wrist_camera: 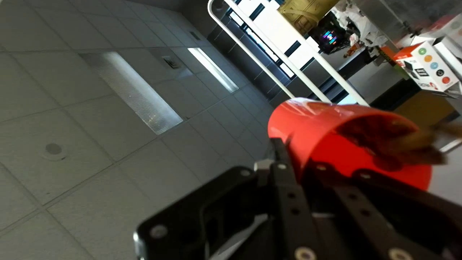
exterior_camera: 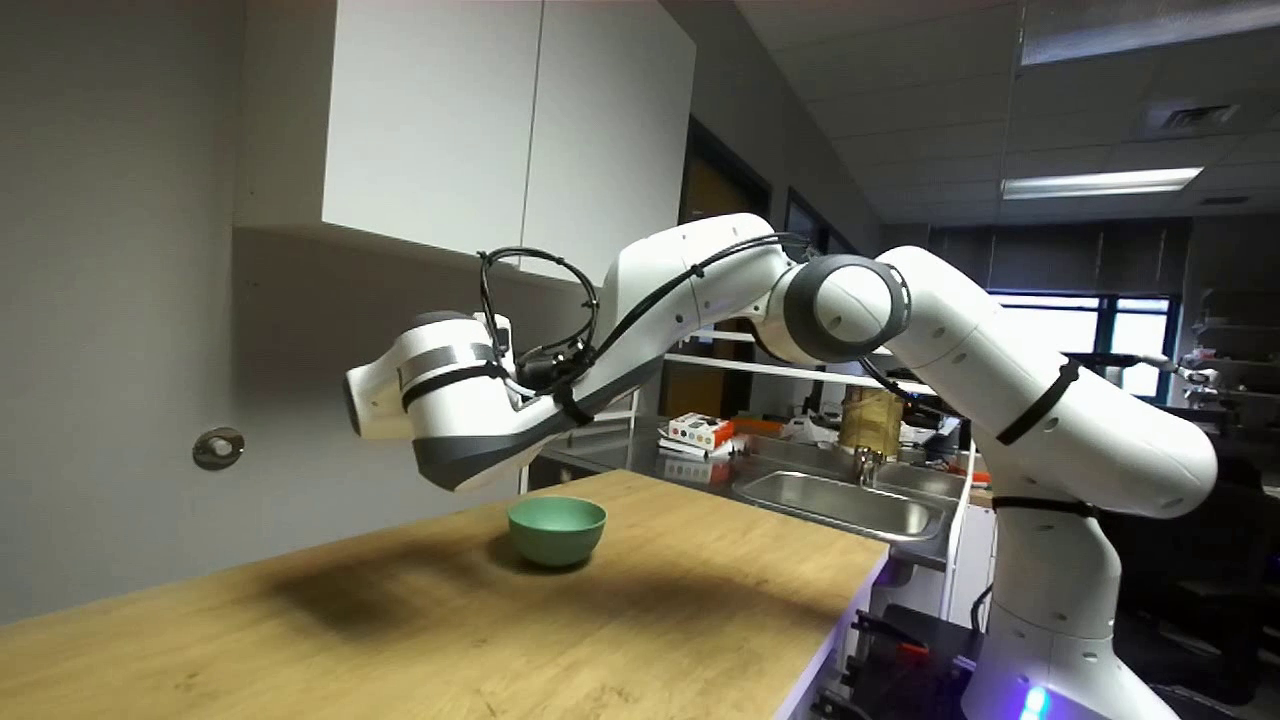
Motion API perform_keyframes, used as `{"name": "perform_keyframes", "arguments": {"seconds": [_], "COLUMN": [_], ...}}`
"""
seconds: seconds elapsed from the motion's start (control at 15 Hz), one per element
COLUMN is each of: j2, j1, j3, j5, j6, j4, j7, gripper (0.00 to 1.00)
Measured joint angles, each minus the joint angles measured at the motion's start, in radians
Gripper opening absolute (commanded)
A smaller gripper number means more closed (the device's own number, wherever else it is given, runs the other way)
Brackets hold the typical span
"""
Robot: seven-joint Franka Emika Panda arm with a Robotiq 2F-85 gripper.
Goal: Pour the things in the cup into the bowl
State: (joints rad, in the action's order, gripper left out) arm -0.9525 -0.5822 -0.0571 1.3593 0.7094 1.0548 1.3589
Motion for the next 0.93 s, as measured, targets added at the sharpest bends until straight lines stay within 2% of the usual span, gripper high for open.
{"name": "perform_keyframes", "arguments": {"seconds": [0.53, 0.93], "j2": [-0.025, -0.037], "j1": [-0.008, -0.01], "j3": [0.009, 0.009], "j5": [0.136, 0.171], "j6": [-0.035, -0.05], "j4": [-0.003, -0.018], "j7": [-0.09, -0.14], "gripper": [0.02, 0.02]}}
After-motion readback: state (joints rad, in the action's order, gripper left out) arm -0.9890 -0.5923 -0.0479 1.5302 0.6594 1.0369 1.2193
